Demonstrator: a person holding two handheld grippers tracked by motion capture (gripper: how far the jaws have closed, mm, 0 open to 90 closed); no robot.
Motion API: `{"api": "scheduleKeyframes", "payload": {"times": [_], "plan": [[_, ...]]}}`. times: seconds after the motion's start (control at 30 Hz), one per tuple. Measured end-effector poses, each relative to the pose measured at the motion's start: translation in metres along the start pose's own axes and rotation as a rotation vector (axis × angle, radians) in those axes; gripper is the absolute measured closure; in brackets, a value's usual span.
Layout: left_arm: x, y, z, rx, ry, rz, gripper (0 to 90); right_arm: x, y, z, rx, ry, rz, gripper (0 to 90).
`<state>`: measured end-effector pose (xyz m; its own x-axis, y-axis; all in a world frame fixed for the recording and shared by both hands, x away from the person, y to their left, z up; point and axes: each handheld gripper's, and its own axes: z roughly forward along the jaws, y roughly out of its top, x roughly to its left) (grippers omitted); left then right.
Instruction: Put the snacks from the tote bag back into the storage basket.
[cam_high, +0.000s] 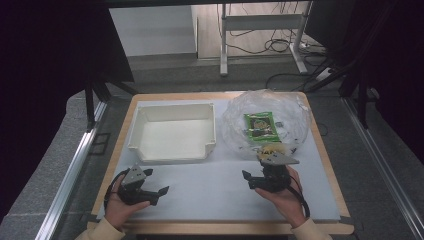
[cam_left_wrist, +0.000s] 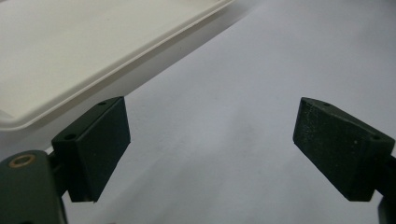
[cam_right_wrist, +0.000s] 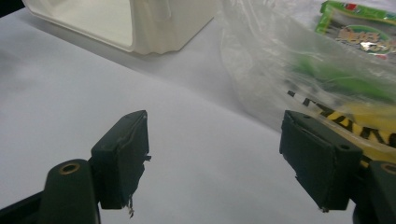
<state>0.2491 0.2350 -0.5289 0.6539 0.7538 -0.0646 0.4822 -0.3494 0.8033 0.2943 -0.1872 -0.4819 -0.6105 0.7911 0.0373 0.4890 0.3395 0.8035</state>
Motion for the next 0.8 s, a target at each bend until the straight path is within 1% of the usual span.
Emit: {"api": "scheduleKeyframes", "payload": {"times": [0.07,0.1,0.17,0.23,0.4,0.53,0.6,0.63,0.8], "plan": [[0.000,-0.001,-0.002,-0.008,0.001,0.002,11.2,-0.001,0.000,0.004,0.012,0.019,0.004,24.2],[0.000,-0.002,-0.003,-0.013,0.002,0.003,11.2,0.000,0.000,0.006,0.013,0.024,-0.004,24.2],[0.000,-0.003,-0.006,-0.024,0.002,0.003,11.9,0.002,0.000,0.009,0.028,0.019,-0.021,24.3],[0.000,-0.003,-0.008,-0.035,-0.002,0.000,12.1,0.005,-0.001,0.011,0.032,0.023,-0.026,24.9],[0.000,-0.003,-0.006,-0.027,0.003,0.006,11.4,0.009,-0.002,0.011,0.043,0.019,-0.036,25.7],[0.000,-0.003,-0.004,-0.016,0.000,0.011,11.1,0.009,-0.002,0.012,0.047,0.042,-0.035,26.4],[0.000,-0.003,-0.004,-0.014,-0.001,0.010,11.1,0.009,-0.002,0.012,0.049,0.042,-0.038,26.6],[0.000,-0.002,-0.003,-0.009,-0.002,0.010,11.0,0.010,-0.002,0.012,0.046,0.048,-0.031,26.7],[-0.001,-0.002,-0.003,-0.012,-0.002,0.014,11.1,0.011,-0.001,0.009,0.038,0.052,-0.028,26.9]]}}
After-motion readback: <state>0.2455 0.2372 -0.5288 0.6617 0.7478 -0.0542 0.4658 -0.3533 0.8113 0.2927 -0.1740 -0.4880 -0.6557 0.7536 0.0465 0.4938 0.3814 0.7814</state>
